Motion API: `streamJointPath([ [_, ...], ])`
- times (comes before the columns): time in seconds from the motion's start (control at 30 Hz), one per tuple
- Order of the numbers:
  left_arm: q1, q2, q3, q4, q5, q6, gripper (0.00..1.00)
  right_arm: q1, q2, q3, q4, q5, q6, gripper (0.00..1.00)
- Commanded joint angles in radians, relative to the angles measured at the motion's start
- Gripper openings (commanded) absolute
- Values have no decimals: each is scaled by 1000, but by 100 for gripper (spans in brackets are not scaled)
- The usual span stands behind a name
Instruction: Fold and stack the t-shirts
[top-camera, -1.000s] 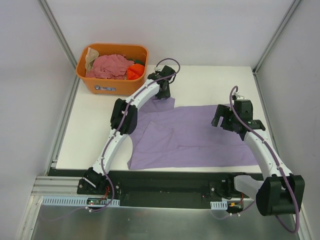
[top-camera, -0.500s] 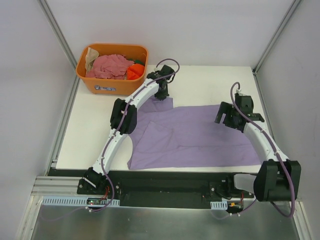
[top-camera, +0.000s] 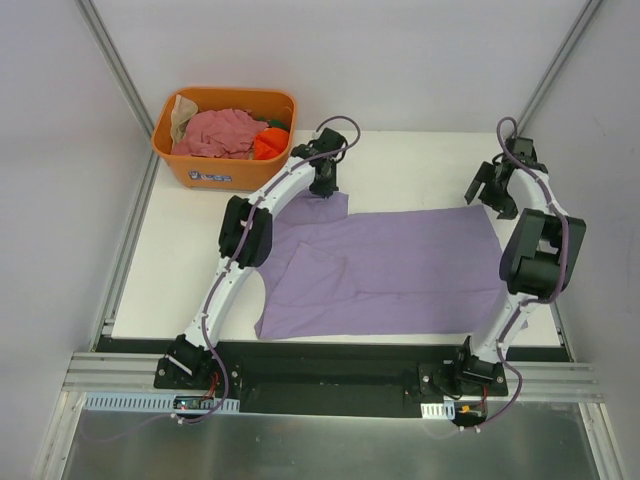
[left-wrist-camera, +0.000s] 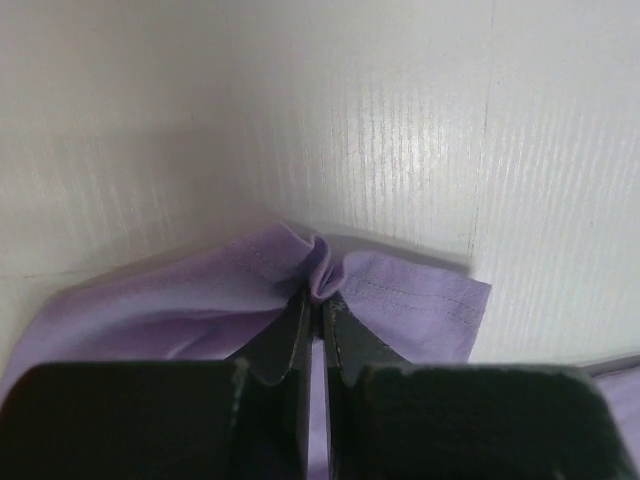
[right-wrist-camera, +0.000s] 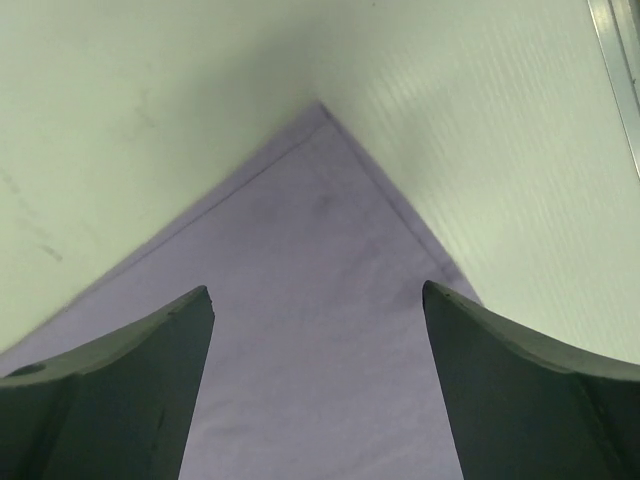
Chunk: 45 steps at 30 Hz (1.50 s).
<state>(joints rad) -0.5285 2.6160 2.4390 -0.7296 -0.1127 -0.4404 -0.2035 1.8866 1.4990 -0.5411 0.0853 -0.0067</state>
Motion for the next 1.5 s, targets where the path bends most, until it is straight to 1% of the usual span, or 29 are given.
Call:
streamJointPath([
  [0.0,10,-47,-41,6,47,22,0,-24,138,167,-102,-23,-53,86],
  [0.07,10,-51,-51,10,47,23,0,-24,198,226,-118,7,-59,82],
  [0.17,10,-56,-64,12,19,28,0,-27,271,296,-129,-10,-65,78],
  [0.33,10,-59,-74,12,21,29,0,-25,342,337,-145,-30,-82,70],
  [0.6,10,-66,-97,10,24,26,0,-25,391,346,-137,-33,-102,70],
  [0.67,10,-71,-107,9,24,25,0,-25,408,357,-137,-51,-114,68],
  [0.77,10,-76,-113,10,16,26,0,-25,430,374,-141,-68,-124,60],
  [0.87,10,-82,-115,10,10,26,0,-25,440,383,-149,-75,-127,49],
  [1.0,10,-88,-113,12,5,29,0,-24,428,374,-146,-68,-145,39],
  [1.07,10,-90,-109,10,2,37,0,-20,425,379,-148,-67,-156,30],
  [1.17,10,-99,-103,10,-15,42,0,-20,422,385,-148,-68,-171,21],
  [1.3,10,-123,-100,12,-1,45,0,-11,401,383,-151,-73,-208,10],
  [1.33,10,-132,-103,12,4,45,0,-7,388,379,-151,-73,-219,5],
  [1.37,10,-148,-110,12,7,45,0,-2,373,366,-148,-71,-223,3],
  [1.47,4,-192,-149,10,7,37,0,12,298,304,-116,-73,-233,1],
])
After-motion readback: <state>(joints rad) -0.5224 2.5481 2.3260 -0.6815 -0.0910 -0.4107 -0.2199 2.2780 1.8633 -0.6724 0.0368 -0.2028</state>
